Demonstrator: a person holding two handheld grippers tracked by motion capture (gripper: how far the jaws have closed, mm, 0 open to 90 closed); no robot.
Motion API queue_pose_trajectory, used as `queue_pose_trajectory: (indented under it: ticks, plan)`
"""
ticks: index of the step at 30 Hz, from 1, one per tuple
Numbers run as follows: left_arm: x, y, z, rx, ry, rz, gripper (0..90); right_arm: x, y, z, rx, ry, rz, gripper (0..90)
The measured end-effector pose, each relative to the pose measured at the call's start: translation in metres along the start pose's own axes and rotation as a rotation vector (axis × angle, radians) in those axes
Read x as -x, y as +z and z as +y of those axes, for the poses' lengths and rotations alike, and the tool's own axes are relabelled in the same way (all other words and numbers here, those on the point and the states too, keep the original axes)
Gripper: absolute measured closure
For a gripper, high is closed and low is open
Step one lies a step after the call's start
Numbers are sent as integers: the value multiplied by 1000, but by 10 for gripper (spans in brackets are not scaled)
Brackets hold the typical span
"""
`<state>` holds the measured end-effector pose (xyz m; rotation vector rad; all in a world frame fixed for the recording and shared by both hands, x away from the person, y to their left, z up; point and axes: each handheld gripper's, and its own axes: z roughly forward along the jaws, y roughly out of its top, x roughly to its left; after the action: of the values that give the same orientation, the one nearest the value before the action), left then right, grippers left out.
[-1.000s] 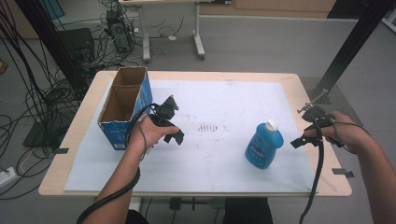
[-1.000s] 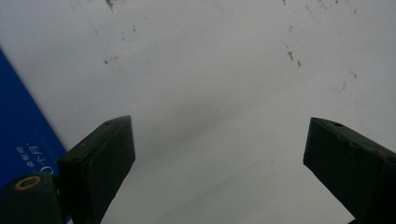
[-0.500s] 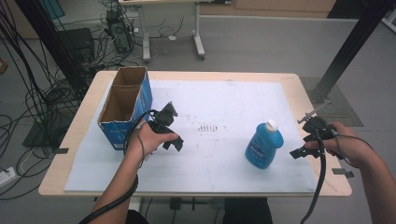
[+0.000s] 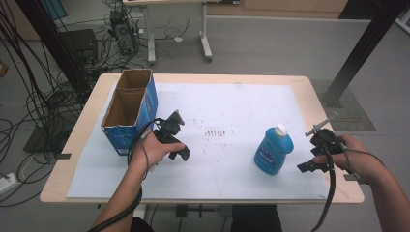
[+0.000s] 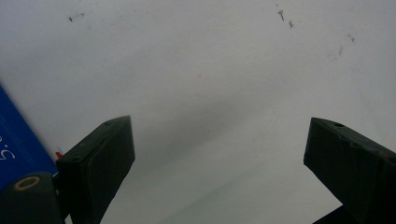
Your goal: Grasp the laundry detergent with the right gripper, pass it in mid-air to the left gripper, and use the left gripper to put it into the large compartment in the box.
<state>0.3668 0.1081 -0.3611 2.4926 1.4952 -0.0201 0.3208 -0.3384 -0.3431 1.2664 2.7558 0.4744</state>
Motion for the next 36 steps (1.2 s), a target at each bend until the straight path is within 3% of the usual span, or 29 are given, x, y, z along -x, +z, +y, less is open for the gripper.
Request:
queue_pose_trajectory:
  ticks: [24,36]
  plan:
    - [4,7,-6,1,-6,-25,91,-32,13,-13,37,-14,-15,122]
    - [5,10,-7,1,-8,-27,91,-42,24,-19,107,-4,-20,111]
